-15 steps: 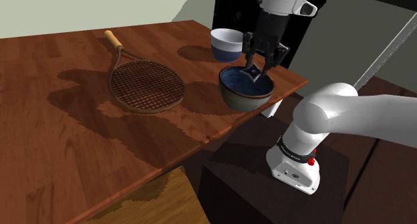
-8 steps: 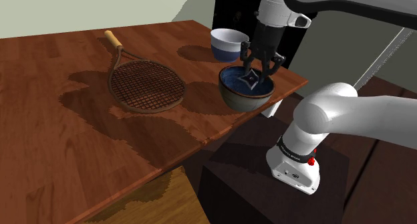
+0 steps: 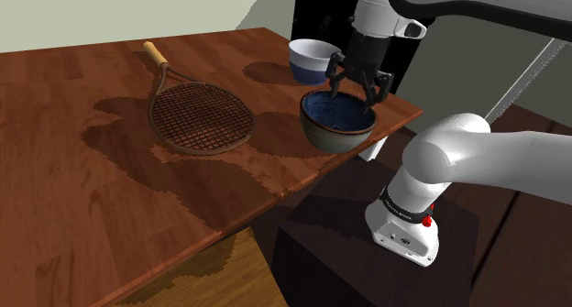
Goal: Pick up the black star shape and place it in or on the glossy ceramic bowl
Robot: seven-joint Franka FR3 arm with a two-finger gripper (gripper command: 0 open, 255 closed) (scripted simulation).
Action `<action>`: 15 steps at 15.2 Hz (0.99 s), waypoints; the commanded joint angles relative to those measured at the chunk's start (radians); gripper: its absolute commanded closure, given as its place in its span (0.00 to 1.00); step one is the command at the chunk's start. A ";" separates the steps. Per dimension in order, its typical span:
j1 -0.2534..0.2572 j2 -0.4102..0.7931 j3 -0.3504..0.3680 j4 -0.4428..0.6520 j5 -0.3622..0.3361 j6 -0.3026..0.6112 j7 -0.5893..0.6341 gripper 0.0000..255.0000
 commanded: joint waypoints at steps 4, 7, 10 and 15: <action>-0.005 0.010 -0.009 0.037 -0.010 -0.026 0.001 0.00; -0.019 0.046 -0.033 0.144 -0.033 -0.098 0.005 0.00; -0.019 0.046 -0.033 0.144 -0.034 -0.098 0.005 0.00; -0.019 0.046 -0.033 0.144 -0.034 -0.098 0.005 0.00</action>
